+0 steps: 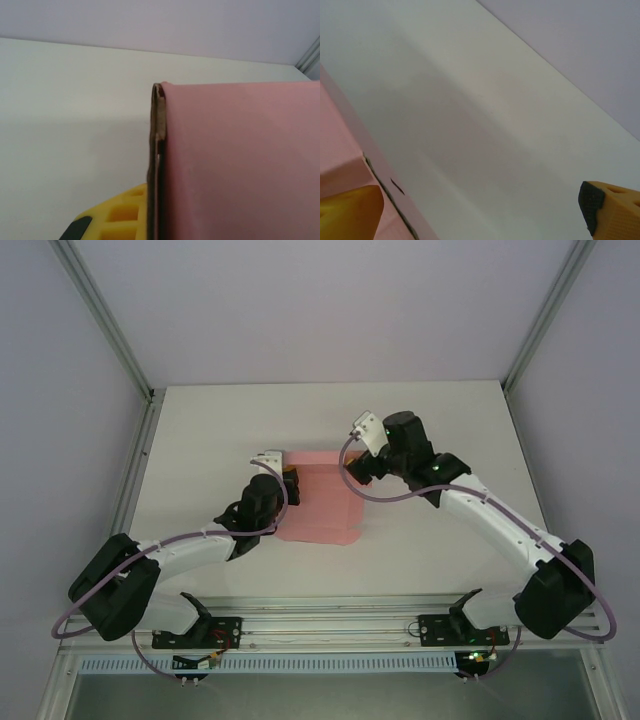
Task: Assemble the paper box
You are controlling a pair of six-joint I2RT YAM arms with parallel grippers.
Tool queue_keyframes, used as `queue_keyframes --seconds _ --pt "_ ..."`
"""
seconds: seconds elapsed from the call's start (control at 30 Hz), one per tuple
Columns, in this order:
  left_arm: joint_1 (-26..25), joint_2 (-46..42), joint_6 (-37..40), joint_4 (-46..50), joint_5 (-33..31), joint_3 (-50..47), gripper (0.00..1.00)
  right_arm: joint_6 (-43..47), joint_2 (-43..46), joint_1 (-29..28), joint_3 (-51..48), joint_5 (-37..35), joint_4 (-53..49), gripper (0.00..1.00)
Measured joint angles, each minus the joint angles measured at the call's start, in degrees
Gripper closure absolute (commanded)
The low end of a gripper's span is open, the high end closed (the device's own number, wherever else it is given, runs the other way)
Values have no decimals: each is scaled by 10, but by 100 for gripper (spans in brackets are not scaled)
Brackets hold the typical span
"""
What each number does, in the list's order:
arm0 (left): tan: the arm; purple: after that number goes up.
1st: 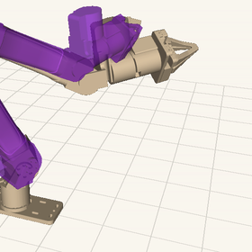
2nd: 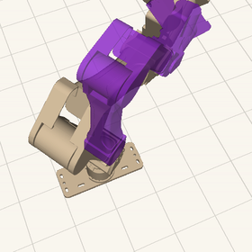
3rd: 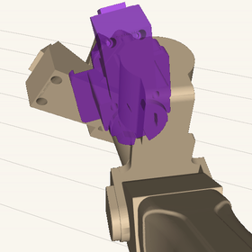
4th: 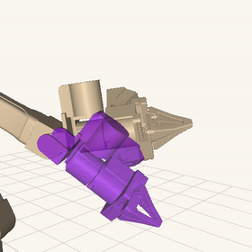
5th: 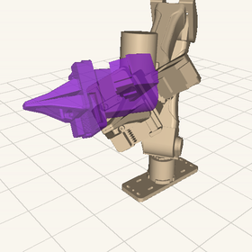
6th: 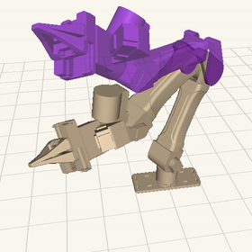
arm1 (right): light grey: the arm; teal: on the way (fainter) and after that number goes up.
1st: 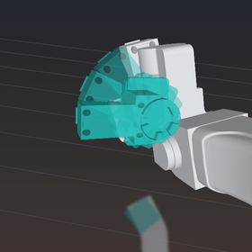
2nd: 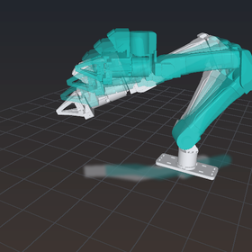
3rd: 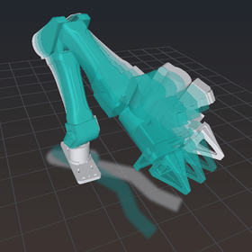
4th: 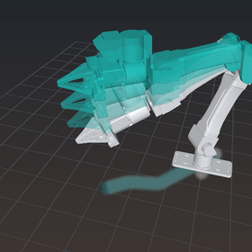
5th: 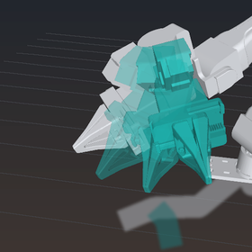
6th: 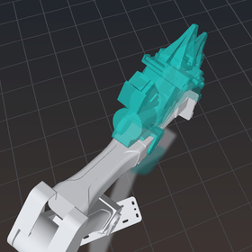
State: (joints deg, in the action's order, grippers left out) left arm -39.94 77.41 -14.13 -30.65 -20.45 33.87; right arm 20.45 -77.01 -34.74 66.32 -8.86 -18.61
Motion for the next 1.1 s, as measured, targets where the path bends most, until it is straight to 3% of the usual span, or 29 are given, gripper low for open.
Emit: queue_keyframes --seconds 0.23,0.43,0.83,0.97,1.1 --pt "4 19 -32 -1 11 0 100 -79 0 4 -62 55 114 0" --pt "3 29 -59 -10 20 4 100 -136 23 4 -113 36 173 0" --pt "43 17 -103 -10 49 6 100 -230 276 7 -200 -21 133 0" --pt "78 -14 -132 -32 87 -4 100 -308 314 57 -254 -23 117 0" --pt "95 -48 -152 -50 116 -17 100 -372 302 122 -314 22 132 0"
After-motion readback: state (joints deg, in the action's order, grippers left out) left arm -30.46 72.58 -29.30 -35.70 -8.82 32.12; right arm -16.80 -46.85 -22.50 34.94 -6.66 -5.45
